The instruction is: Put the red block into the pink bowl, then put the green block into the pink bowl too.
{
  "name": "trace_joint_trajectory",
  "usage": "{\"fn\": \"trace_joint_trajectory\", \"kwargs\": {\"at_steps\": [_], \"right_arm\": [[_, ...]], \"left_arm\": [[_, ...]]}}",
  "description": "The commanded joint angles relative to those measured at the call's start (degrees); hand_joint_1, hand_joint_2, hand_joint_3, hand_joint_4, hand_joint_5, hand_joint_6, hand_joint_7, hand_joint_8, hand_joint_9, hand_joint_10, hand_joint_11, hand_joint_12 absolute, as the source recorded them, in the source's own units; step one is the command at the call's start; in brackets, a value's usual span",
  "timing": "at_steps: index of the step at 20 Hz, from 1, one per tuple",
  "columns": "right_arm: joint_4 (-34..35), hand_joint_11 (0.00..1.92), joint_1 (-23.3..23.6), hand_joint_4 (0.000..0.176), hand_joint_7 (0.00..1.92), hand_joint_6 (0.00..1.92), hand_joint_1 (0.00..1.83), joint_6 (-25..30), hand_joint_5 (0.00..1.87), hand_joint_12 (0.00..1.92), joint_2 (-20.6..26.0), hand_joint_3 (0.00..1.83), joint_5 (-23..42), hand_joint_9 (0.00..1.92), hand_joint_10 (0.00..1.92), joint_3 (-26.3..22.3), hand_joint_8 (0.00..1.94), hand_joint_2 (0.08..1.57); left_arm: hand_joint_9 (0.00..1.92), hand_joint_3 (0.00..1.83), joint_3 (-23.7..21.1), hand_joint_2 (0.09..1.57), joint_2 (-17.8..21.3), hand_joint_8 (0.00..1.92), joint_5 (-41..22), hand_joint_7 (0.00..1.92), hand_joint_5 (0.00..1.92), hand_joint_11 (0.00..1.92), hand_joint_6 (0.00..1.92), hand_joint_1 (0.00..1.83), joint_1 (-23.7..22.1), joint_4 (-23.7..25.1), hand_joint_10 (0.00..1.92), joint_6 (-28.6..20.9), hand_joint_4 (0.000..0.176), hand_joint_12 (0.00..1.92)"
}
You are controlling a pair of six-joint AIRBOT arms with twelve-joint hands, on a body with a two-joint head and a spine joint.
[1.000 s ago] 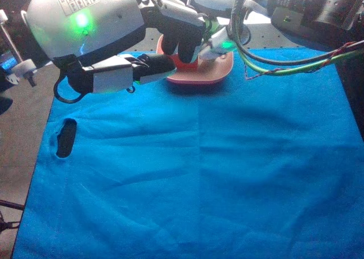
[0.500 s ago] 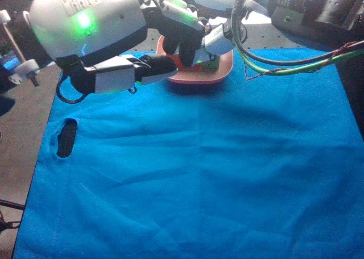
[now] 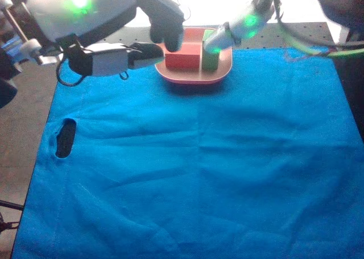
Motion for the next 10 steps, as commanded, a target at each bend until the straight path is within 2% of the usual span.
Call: {"fn": "trace_joint_trajectory", "kwargs": {"at_steps": [1,2,3,4,5,6,7,8,9,10], "right_arm": [[1.4,0.37,1.2,0.081,0.84,0.0,0.72,-0.2,0.45,1.4,0.7,0.0,7.4,0.77,0.48,-1.2,0.0,0.68],[1.4,0.39,1.6,0.062,0.84,0.0,0.81,-0.2,0.44,1.34,2.0,0.0,8.2,0.81,0.36,-2.6,0.0,0.69],[1.4,0.37,1.6,0.081,0.81,0.0,0.93,-0.2,0.42,1.33,2.9,0.0,8.7,0.79,0.28,-3.6,0.0,0.66],[1.5,0.33,1.8,0.089,0.81,0.0,0.94,-0.2,0.39,1.34,4.4,0.0,9.5,0.79,0.24,-5.2,0.0,0.64],[1.8,0.33,2.1,0.067,0.78,0.0,0.97,-0.2,0.36,1.34,5.5,0.0,9.5,0.78,0.22,-6.3,0.0,0.65],[2.1,0.3,2.3,0.054,0.75,0.0,0.94,-0.2,0.34,1.33,7.2,0.0,9.5,0.74,0.21,-8.0,0.0,0.65],[2.2,0.25,2.4,0.059,0.73,0.0,0.93,-0.2,0.31,1.37,9.1,0.0,9.7,0.72,0.18,-9.8,0.0,0.65],[2.2,0.21,2.3,0.065,0.69,0.0,0.95,-0.6,0.25,1.41,10.1,0.0,12.7,0.7,0.18,-10.7,0.0,0.67],[2.9,0.14,2.4,0.067,0.67,0.0,1.01,-0.7,0.24,1.45,11.7,0.0,13.3,0.65,0.15,-11.9,0.0,0.65],[3.6,0.08,2.4,0.074,0.65,0.0,1.05,-0.7,0.21,1.45,13.8,0.0,13.9,0.62,0.14,-13.3,0.0,0.65]], "left_arm": [[0.82,0.0,0.4,1.11,-0.2,1.1,-6.5,1.03,0.97,0.5,0.86,1.25,0.0,-3.7,1.16,0.3,0.0,1.59],[0.81,0.0,0.7,1.11,0.0,1.11,-7.2,1.02,0.96,0.48,0.87,1.25,0.6,-5.4,1.16,0.4,0.0,1.64],[0.82,0.0,0.9,1.09,0.2,1.13,-7.6,1.04,1.01,0.4,0.75,1.27,1.0,-6.7,1.2,0.4,0.0,1.67],[0.75,0.01,1.1,1.13,0.6,1.26,-8.5,0.97,0.93,0.39,0.85,1.26,1.8,-8.8,1.34,0.8,0.0,1.81],[0.73,0.0,1.1,1.14,0.9,1.31,-9.0,0.94,0.94,0.41,0.84,1.26,2.4,-10.4,1.4,1.3,0.0,1.82],[0.66,0.0,1.1,1.15,1.5,1.36,-10.2,0.9,0.92,0.31,0.89,1.24,3.3,-12.6,1.41,2.2,0.0,1.82],[0.6,0.0,1.0,1.16,2.0,1.34,-11.9,0.89,0.91,0.18,0.95,1.22,4.3,-14.9,1.3,2.9,0.0,1.75],[0.73,0.0,0.6,1.13,2.7,1.73,-13.5,0.75,0.94,0.64,1.0,1.17,5.3,-17.2,1.8,3.9,0.0,1.89],[0.67,0.0,-0.1,1.14,3.6,1.7,-15.1,0.63,0.92,0.73,1.06,1.13,6.4,-19.6,1.9,5.2,0.0,1.91],[0.66,0.0,-1.1,1.21,4.8,1.52,-17.2,0.8,0.74,0.62,1.15,1.2,8.0,-22.6,1.72,7.4,0.0,1.92]]}}
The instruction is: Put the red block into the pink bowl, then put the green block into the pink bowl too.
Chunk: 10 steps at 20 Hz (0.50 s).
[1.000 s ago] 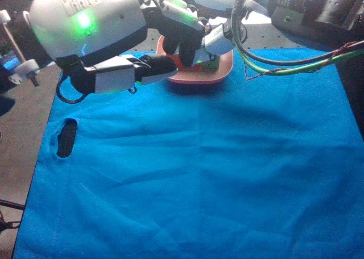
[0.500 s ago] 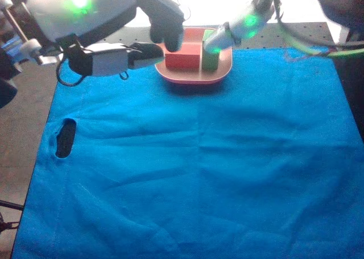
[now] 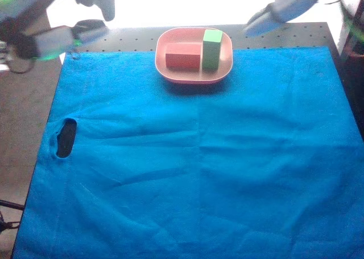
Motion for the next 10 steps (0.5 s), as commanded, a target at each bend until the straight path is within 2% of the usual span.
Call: {"fn": "trace_joint_trajectory", "kwargs": {"at_steps": [1,2,3,4,5,6,7,8,9,10], "right_arm": [[2.3,0.02,1.0,0.09,0.58,0.0,1.02,-0.9,0.17,1.43,1.0,0.0,6.5,0.57,0.11,-0.7,0.0,0.66],[3.5,0.1,1.0,0.101,0.57,0.0,0.93,-2.3,0.15,1.29,2.7,0.0,6.4,0.6,0.11,-1.6,0.0,0.63],[4.3,0.16,1.0,0.072,0.57,0.0,0.91,-2.3,0.12,1.24,5.0,0.0,6.4,0.64,0.11,-2.5,0.0,0.62],[5.2,0.14,1.0,0.082,0.53,0.0,0.92,-2.3,0.09,1.22,6.4,0.0,6.4,0.62,0.1,-3.3,0.0,0.63],[6.7,0.11,1.0,0.078,0.52,0.0,0.92,-3.2,0.1,1.25,9.4,0.0,6.4,0.62,0.09,-5.0,0.0,0.64],[8.8,0.09,1.0,0.096,0.47,0.0,0.86,-5.7,0.06,1.25,11.0,0.01,6.4,0.58,0.06,-6.4,0.0,0.65],[9.7,0.14,1.0,0.062,0.5,0.0,0.86,-7.2,0.05,1.23,13.1,0.0,6.4,0.61,0.06,-8.2,0.01,0.65],[9.8,0.14,1.0,0.062,0.5,0.0,0.86,-7.4,0.05,1.23,15.2,0.0,6.8,0.61,0.06,-9.9,0.01,0.65],[10.3,0.12,1.0,0.107,0.46,0.0,0.85,-7.7,0.05,1.24,17.1,0.0,7.5,0.59,0.04,-11.4,0.0,0.67],[11.1,0.04,1.0,0.164,0.41,0.0,0.82,-8.5,0.02,1.17,20.2,0.0,8.8,0.51,0.0,-13.9,0.0,0.67]], "left_arm": [[0.59,0.0,-0.2,1.12,0.7,1.09,-9.2,0.63,0.48,0.46,0.78,1.09,0.2,-2.2,1.5,0.9,0.0,1.88],[0.5,0.0,-0.5,1.1,1.5,0.76,-10.4,0.54,0.37,0.34,0.42,1.04,1.4,-4.1,1.27,1.2,0.0,1.76],[0.5,0.0,-0.7,1.09,2.5,0.52,-11.8,0.54,0.36,0.34,0.21,1.07,2.9,-6.3,1.1,1.2,0.0,1.65],[0.43,0.0,-0.9,1.08,3.1,0.27,-12.7,0.44,0.31,0.19,0.07,1.06,3.8,-7.5,0.88,1.2,0.065,1.69],[0.39,0.0,-1.5,1.06,4.4,0.13,-15.2,0.41,0.25,0.14,0.02,1.04,5.3,-9.8,0.74,1.2,0.106,1.67],[0.3,0.0,-2.0,1.03,5.3,0.03,-16.7,0.29,0.13,0.03,0.0,0.99,6.3,-10.8,0.58,1.2,0.129,1.68],[0.28,0.0,-3.0,0.94,6.8,0.01,-18.8,0.21,0.02,0.0,0.0,0.91,7.8,-12.3,0.41,1.5,0.138,1.44],[0.28,0.0,-3.8,0.94,7.8,0.01,-20.4,0.21,0.02,0.0,0.0,0.91,9.1,-13.5,0.41,1.8,0.138,1.44],[0.3,0.0,-4.8,0.94,8.9,0.0,-22.7,0.18,0.0,0.0,0.0,0.89,11.1,-14.9,0.4,2.3,0.129,1.49],[0.25,0.0,-6.4,0.94,10.4,0.0,-27.5,0.1,0.0,0.0,0.0,0.85,14.7,-17.2,0.33,2.8,0.167,1.36]]}}
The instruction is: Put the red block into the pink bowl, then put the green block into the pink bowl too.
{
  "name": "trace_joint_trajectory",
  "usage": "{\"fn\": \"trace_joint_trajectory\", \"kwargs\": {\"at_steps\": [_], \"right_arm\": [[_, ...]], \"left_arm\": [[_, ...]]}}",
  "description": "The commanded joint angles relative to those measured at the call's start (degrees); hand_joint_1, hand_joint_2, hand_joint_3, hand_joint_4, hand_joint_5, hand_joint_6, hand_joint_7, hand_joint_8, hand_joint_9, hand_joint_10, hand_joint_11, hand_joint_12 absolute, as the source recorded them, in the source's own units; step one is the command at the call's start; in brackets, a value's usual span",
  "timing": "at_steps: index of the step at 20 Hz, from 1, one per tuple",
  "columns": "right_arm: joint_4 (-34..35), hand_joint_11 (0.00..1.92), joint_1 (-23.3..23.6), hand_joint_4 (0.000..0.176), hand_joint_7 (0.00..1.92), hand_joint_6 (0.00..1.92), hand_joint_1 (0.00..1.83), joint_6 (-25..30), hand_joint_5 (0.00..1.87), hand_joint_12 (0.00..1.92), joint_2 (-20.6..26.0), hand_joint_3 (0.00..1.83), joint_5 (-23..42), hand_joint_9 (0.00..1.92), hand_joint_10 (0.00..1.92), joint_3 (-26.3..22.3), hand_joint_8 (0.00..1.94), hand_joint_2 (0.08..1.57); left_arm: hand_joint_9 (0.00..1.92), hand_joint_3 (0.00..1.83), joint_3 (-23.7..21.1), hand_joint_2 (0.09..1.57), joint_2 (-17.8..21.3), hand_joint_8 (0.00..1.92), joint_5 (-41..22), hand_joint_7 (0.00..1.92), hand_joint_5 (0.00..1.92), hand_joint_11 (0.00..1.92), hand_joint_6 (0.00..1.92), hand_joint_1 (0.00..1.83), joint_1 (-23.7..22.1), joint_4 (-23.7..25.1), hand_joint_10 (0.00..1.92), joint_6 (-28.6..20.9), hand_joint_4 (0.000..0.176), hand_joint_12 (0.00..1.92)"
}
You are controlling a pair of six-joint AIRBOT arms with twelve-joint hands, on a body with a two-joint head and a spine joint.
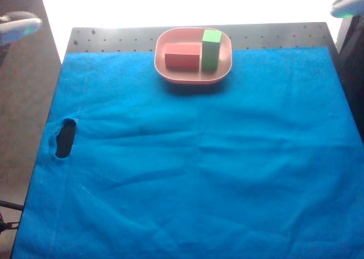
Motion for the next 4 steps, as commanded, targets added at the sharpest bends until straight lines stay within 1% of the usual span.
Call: {"fn": "trace_joint_trajectory", "kwargs": {"at_steps": [1,2,3,4], "right_arm": [[3.3,0.04,1.0,0.164,0.41,0.0,0.82,-2.2,0.02,1.17,1.2,0.0,8.1,0.51,0.0,-1.4,0.0,0.67],[3.9,0.11,1.0,0.145,0.43,0.0,0.75,-3.6,0.01,1.11,2.8,0.0,9.1,0.55,0.01,-3.6,0.0,0.63],[3.9,0.11,1.0,0.155,0.42,0.0,0.72,-3.6,0.0,1.13,4.0,0.0,10.2,0.55,0.01,-4.8,0.0,0.61],[3.9,0.11,1.0,0.155,0.42,0.0,0.72,-3.6,0.0,1.13,5.1,0.0,11.4,0.55,0.01,-5.8,0.0,0.61]], "left_arm": [[0.25,0.0,-0.6,0.94,0.8,0.0,-11.5,0.1,0.0,0.0,0.0,0.85,1.1,-2.0,0.33,0.4,0.167,1.36],[0.22,0.01,-1.9,1.02,1.7,0.0,-15.5,0.03,0.0,0.0,0.0,0.81,3.9,-3.6,0.21,0.8,0.17,1.25],[0.27,0.01,-3.1,1.04,2.9,0.0,-17.2,0.05,0.0,0.0,0.0,0.73,5.8,-4.9,0.14,1.2,0.129,1.24],[0.27,0.01,-3.9,1.04,3.7,0.0,-17.2,0.05,0.0,0.0,0.0,0.73,6.0,-5.0,0.14,3.1,0.129,1.24]]}}
